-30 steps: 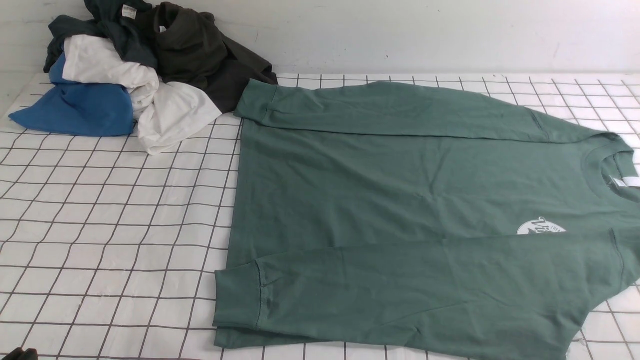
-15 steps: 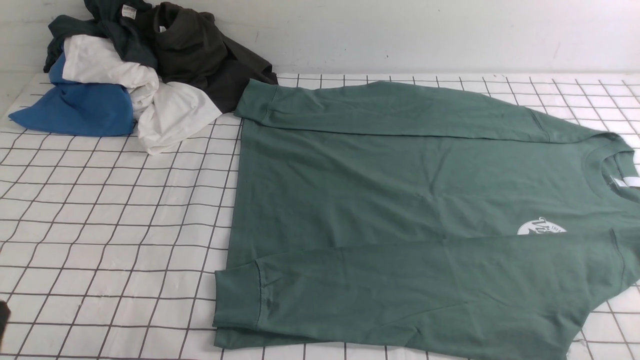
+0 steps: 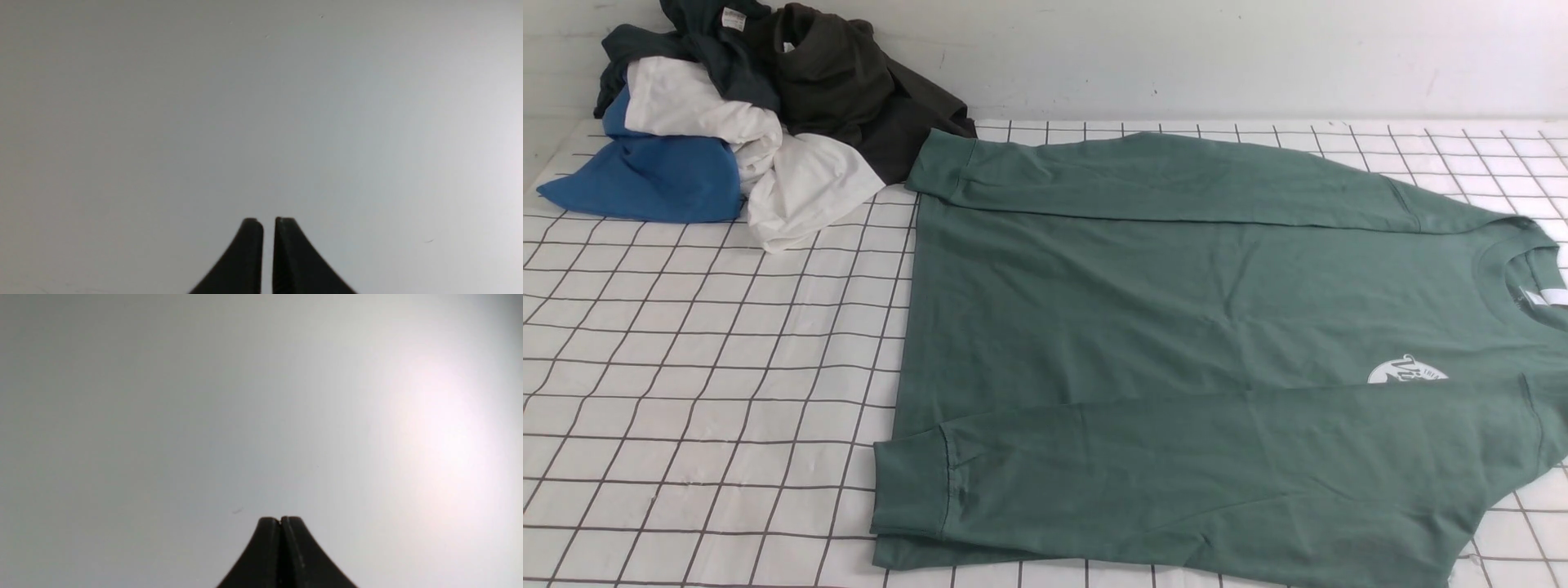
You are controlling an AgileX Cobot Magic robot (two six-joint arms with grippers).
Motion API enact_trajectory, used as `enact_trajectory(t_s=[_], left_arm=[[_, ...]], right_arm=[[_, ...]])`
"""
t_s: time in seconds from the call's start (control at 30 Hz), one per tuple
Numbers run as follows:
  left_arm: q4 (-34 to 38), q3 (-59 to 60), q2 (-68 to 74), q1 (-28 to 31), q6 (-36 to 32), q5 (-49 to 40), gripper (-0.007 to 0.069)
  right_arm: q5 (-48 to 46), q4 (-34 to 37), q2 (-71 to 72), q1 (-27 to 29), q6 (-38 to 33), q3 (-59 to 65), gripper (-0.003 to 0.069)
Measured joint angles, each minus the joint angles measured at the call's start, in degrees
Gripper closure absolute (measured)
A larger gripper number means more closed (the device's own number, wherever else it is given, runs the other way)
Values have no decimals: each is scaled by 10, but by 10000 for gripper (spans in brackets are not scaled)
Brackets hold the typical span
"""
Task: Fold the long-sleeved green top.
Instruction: Use the left arm to clamp the cuff closest to it
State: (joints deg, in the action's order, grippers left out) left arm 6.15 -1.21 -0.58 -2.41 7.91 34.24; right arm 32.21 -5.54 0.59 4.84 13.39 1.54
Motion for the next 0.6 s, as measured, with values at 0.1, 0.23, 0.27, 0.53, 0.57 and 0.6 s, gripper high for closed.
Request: enact_trajectory(t_s=[0.1, 0.23, 0.27, 0.53, 0.57, 0.6], left_arm=[[-11, -90, 26, 0, 11, -96, 603], [-32, -213, 122, 0, -7, -213, 625], [-34, -250, 174, 0, -13, -246, 630], [-34, -350, 458, -11, -4, -408, 632], [-26, -380, 525, -33, 2, -501, 632], [-19, -399, 562, -48, 2, -562, 632]], right_arm=[[-34, -12, -1, 0, 36, -34, 673], [-126, -50, -31, 0, 41, -136, 673], [-192, -66, -54, 0, 42, -178, 673], [-541, -100, -234, -4, 36, -313, 671], [-616, -81, -292, -13, 11, -326, 671], [-660, -61, -325, -19, -16, -334, 671]])
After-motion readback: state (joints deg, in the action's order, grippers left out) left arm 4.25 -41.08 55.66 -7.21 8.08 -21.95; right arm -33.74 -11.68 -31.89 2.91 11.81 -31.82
